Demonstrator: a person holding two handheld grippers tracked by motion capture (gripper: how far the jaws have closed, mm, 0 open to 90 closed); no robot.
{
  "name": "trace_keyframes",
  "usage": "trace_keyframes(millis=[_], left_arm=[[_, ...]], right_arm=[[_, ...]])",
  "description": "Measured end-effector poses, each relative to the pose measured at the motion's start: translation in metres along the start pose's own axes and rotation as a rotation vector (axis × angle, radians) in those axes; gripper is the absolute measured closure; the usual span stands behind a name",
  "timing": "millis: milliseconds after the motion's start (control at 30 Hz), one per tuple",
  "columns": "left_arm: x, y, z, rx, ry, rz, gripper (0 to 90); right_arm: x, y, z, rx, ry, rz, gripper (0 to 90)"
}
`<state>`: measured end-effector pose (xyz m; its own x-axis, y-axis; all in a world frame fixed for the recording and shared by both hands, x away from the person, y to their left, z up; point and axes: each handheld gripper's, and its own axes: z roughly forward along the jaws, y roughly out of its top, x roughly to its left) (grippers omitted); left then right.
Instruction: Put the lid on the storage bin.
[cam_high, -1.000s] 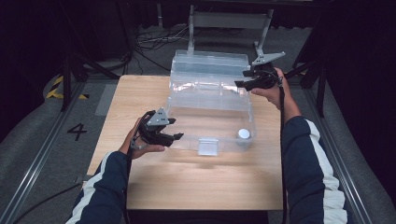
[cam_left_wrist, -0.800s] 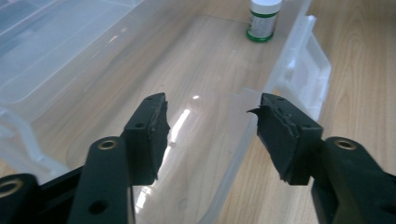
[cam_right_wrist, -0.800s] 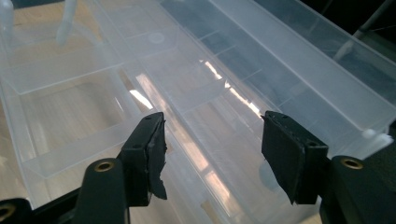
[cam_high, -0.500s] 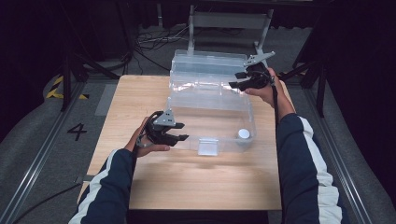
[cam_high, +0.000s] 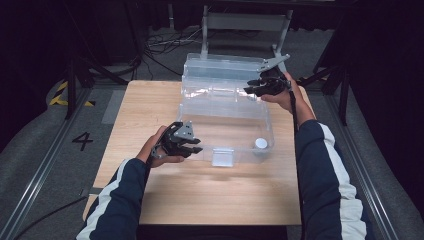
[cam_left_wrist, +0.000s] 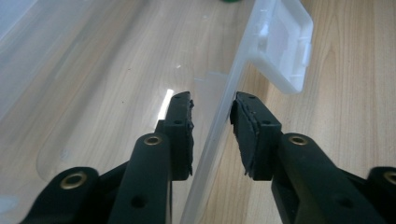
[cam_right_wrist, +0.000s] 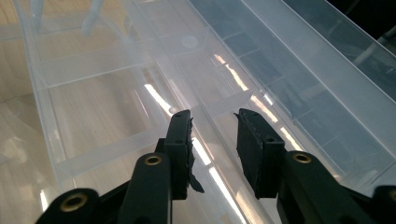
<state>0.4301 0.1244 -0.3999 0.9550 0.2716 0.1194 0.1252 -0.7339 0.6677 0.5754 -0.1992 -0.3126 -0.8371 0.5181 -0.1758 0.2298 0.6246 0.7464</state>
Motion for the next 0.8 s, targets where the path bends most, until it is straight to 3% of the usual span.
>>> trace_keyframes(millis=[200, 333, 600, 667, 800], left_arm=[[0.002, 0.005, 0.003, 0.045, -0.014, 0.014, 74.1], [0.002, 0.006, 0.004, 0.052, -0.020, 0.007, 74.9], [0.005, 0.013, 0.006, 0.122, -0.044, 0.034, 77.7], [0.006, 0.018, 0.007, 0.179, -0.051, 0.048, 78.5], [0.007, 0.023, 0.008, 0.223, -0.060, 0.062, 79.8]], right_arm=[[0.001, 0.007, -0.001, 0.055, 0.005, -0.035, 70.8], [0.003, 0.009, -0.001, 0.071, -0.006, -0.050, 71.2], [0.005, 0.011, -0.002, 0.086, -0.001, -0.098, 74.5], [0.005, 0.012, -0.003, 0.092, 0.001, -0.108, 75.0], [0.006, 0.013, -0.004, 0.103, 0.007, -0.123, 76.9]])
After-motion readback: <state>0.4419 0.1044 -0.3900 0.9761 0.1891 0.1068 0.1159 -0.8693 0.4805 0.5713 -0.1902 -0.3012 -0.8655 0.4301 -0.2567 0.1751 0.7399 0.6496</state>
